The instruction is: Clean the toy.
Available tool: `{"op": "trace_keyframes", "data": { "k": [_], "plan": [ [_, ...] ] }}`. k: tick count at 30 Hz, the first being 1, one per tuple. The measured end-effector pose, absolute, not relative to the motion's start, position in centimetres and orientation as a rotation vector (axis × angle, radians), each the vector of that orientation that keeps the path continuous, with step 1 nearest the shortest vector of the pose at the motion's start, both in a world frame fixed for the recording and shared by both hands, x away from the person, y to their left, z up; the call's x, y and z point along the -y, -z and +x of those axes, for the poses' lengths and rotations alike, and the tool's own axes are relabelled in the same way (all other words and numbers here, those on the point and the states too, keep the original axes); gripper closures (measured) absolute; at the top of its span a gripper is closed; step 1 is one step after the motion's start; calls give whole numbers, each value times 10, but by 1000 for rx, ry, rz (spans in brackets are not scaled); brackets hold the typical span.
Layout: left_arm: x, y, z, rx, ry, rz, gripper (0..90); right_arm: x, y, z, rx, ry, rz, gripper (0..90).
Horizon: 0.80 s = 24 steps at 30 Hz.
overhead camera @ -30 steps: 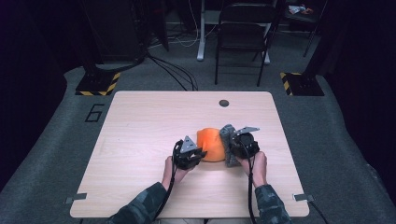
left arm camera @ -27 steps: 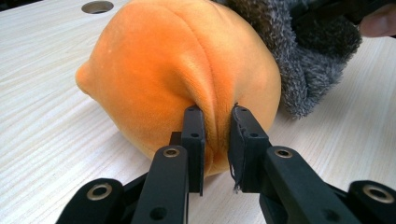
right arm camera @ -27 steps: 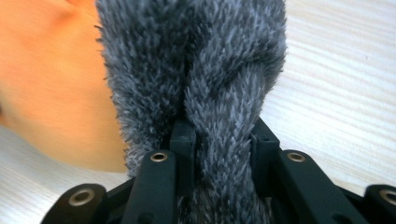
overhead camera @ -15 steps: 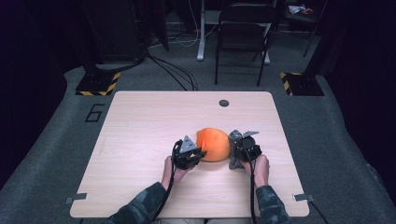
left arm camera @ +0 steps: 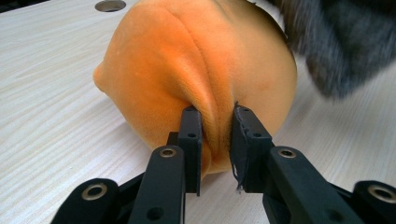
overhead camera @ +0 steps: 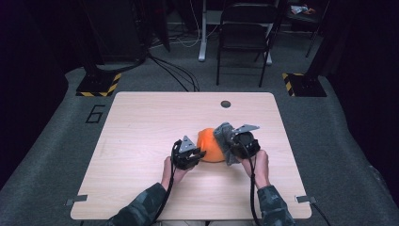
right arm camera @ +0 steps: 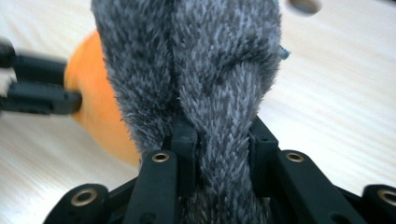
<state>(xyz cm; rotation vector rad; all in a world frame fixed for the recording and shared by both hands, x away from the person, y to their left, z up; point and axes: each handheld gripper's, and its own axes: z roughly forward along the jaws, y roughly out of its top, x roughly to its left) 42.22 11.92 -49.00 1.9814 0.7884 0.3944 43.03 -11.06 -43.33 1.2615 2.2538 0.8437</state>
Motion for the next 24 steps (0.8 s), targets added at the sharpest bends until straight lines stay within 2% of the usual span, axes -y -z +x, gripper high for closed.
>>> {"op": "trace_keyframes", "data": {
  "k": [6,10,12,18,24],
  "plan": [
    [-114,483,412,-756,-490,2041,526,113,444,435,-2208,-867,1311,704],
    [-106,486,407,-723,-589,2103,462,114,446,437,-2190,-878,1320,701],
    [-104,492,408,-731,-601,2111,490,114,446,436,-2183,-879,1318,699],
    [-105,497,412,-723,-601,2104,749,115,448,437,-2175,-890,1327,696],
    [-111,486,415,-768,-494,2018,800,118,435,434,-2151,-911,1346,700]
  ]
}}
